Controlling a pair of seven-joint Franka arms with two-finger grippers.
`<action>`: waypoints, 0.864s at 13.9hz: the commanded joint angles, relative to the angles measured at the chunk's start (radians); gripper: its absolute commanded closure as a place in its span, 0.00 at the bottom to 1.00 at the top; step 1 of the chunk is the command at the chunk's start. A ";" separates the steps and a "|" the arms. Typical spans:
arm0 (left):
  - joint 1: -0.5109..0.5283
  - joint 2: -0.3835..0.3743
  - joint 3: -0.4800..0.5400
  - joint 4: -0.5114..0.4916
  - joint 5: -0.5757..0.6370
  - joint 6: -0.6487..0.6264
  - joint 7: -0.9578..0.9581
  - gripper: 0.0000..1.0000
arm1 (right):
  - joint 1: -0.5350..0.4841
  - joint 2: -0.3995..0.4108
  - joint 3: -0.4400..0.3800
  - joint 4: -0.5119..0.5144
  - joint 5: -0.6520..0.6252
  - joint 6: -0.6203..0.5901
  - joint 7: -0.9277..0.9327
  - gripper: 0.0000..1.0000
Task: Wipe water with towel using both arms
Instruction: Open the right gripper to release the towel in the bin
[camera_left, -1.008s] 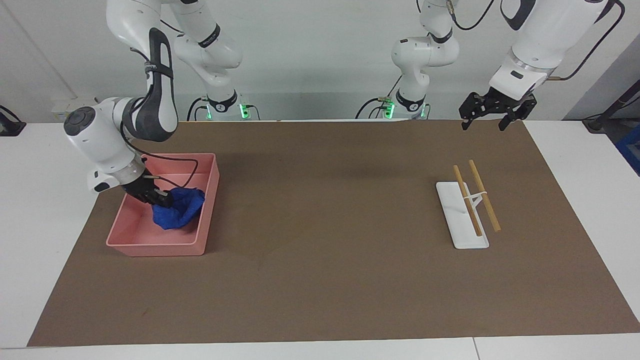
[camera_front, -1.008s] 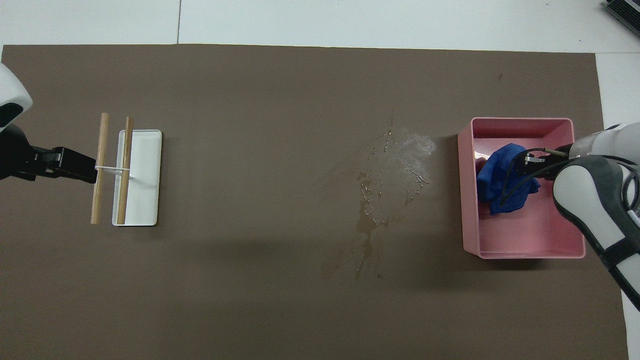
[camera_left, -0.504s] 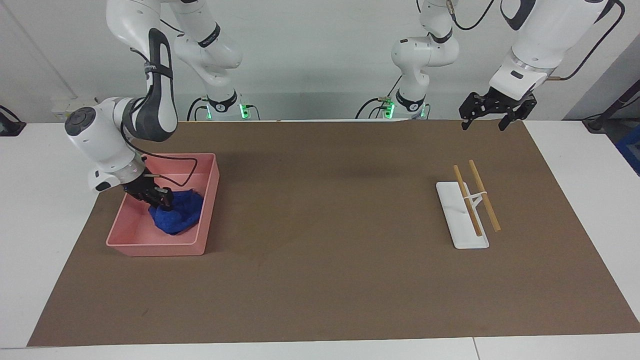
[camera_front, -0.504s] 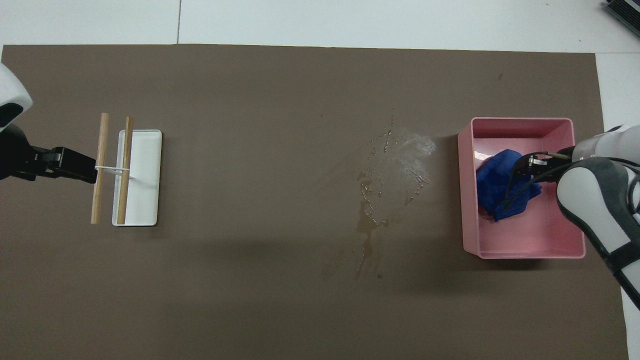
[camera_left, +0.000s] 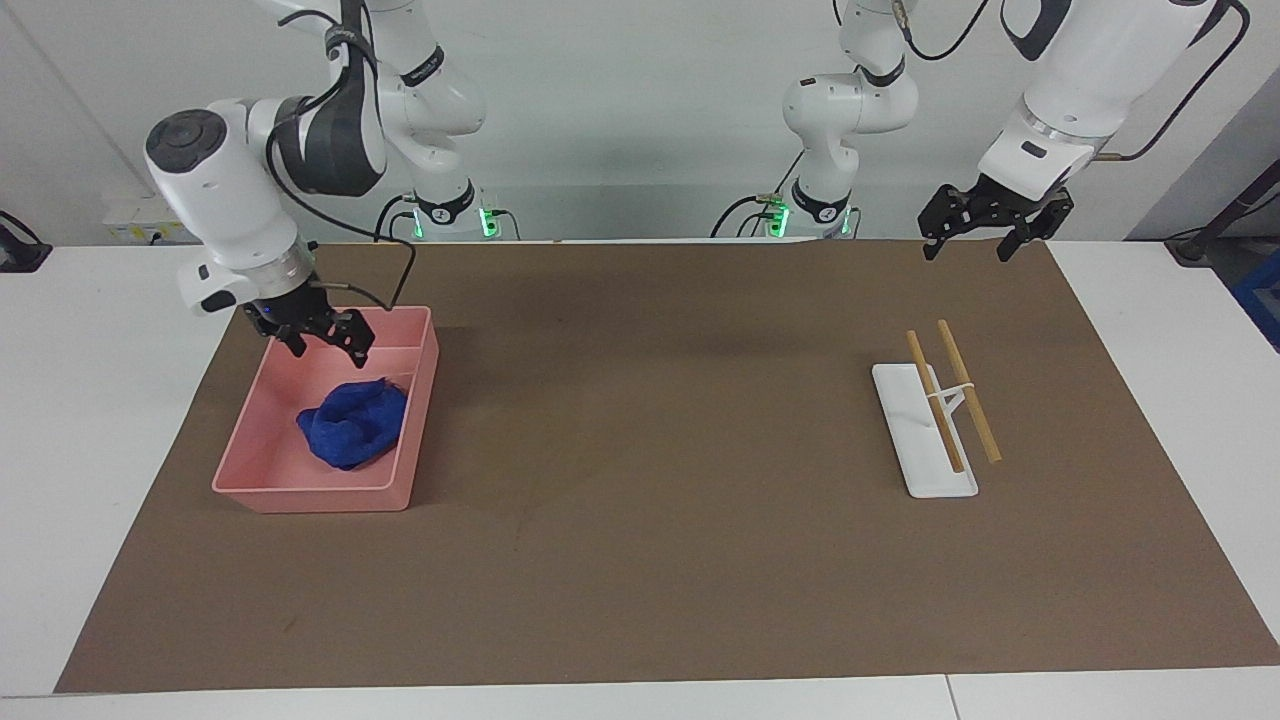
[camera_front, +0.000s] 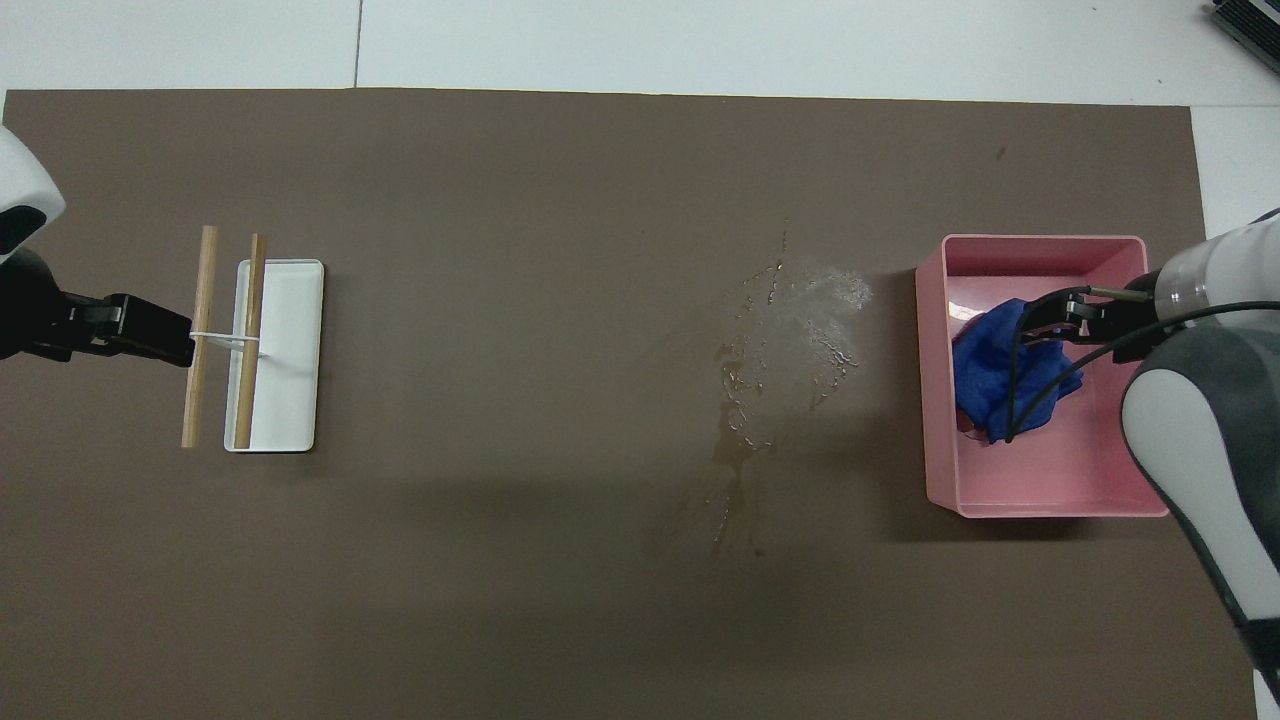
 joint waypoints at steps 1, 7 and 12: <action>0.003 -0.022 0.000 -0.023 0.019 0.003 0.004 0.00 | 0.026 -0.011 0.005 0.127 -0.022 -0.132 0.019 0.02; 0.003 -0.022 0.000 -0.023 0.019 0.003 0.004 0.00 | 0.017 0.004 0.005 0.353 -0.007 -0.328 0.016 0.02; 0.003 -0.022 0.000 -0.023 0.019 0.003 0.004 0.00 | 0.018 -0.035 0.001 0.292 0.000 -0.374 -0.030 0.02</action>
